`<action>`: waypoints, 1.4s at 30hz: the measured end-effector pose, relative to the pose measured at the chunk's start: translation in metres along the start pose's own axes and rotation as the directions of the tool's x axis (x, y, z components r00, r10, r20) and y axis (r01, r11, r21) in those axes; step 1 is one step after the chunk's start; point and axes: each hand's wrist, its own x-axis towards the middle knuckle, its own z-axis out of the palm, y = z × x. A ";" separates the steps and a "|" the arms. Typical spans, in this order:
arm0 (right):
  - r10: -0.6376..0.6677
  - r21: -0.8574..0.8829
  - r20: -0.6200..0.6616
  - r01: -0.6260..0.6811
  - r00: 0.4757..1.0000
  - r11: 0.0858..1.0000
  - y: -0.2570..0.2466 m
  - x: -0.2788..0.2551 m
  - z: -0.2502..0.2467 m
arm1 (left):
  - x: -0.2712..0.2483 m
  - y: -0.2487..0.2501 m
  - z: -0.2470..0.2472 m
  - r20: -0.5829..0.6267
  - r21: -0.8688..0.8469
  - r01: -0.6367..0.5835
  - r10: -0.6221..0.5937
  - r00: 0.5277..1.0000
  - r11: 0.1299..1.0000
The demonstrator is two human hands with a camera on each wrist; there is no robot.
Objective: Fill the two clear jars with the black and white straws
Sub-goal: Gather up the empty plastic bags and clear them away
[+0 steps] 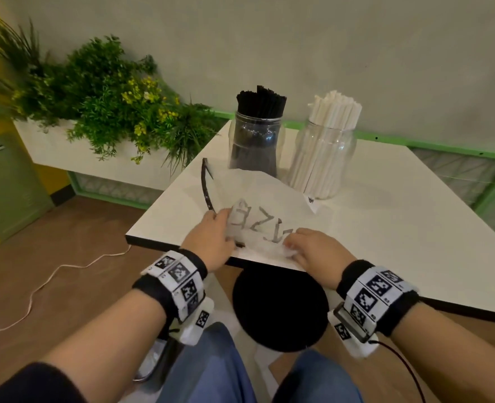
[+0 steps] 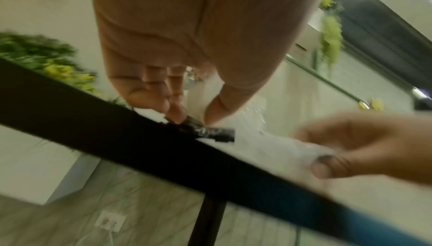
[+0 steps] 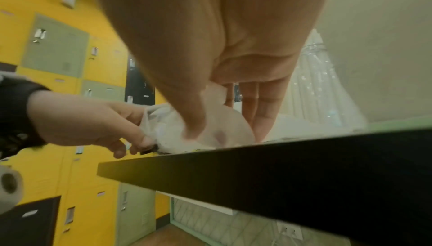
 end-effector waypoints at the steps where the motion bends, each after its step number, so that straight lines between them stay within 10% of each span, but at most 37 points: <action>1: 0.010 0.028 -0.037 -0.009 0.999 1.000 0.007 -0.004 -0.003 | 0.003 -0.008 -0.007 -0.023 -0.002 -0.005 0.005 1.000 1.000; 5: 0.050 0.131 -0.261 -0.016 0.964 0.991 0.036 -0.019 -0.011 | -0.003 -0.027 -0.034 -0.151 -0.090 0.010 -0.024 0.988 0.996; 12: 0.005 0.293 -0.288 0.083 0.958 0.953 0.010 -0.020 -0.009 | -0.015 0.020 -0.011 0.047 -0.502 0.125 -0.118 0.992 0.856; 19: 0.127 0.133 -0.487 -0.071 0.864 0.989 0.054 -0.039 -0.030 | 0.006 -0.020 -0.043 -0.253 -0.276 0.050 -0.123 0.960 0.960; 23: 0.099 -0.140 -0.062 -0.107 0.993 0.984 0.055 -0.049 -0.041 | -0.007 -0.046 -0.069 0.064 0.042 0.071 -0.074 0.995 0.997; 25: 0.163 -0.270 0.223 -0.100 0.961 0.958 0.047 -0.052 -0.046 | -0.013 -0.050 -0.076 0.275 0.220 0.094 -0.155 0.949 0.971; 30: 0.051 -0.036 -0.089 -0.054 0.995 0.998 0.009 -0.034 -0.053 | -0.017 -0.005 -0.065 0.053 -0.007 -0.155 0.155 0.987 0.988; 35: 0.100 -0.136 0.404 -0.049 0.909 0.990 0.015 -0.021 -0.013 | -0.003 -0.011 -0.011 0.478 0.287 -0.273 0.110 0.872 0.918; 38: 0.145 -0.211 0.453 -0.052 0.880 0.976 0.043 -0.041 -0.002 | -0.004 -0.052 -0.017 0.391 0.399 -0.263 0.097 0.915 0.878; 42: 0.098 0.058 0.288 -0.120 0.953 0.991 0.070 -0.048 -0.008 | -0.009 -0.070 -0.052 0.244 0.052 -0.124 0.108 0.964 0.991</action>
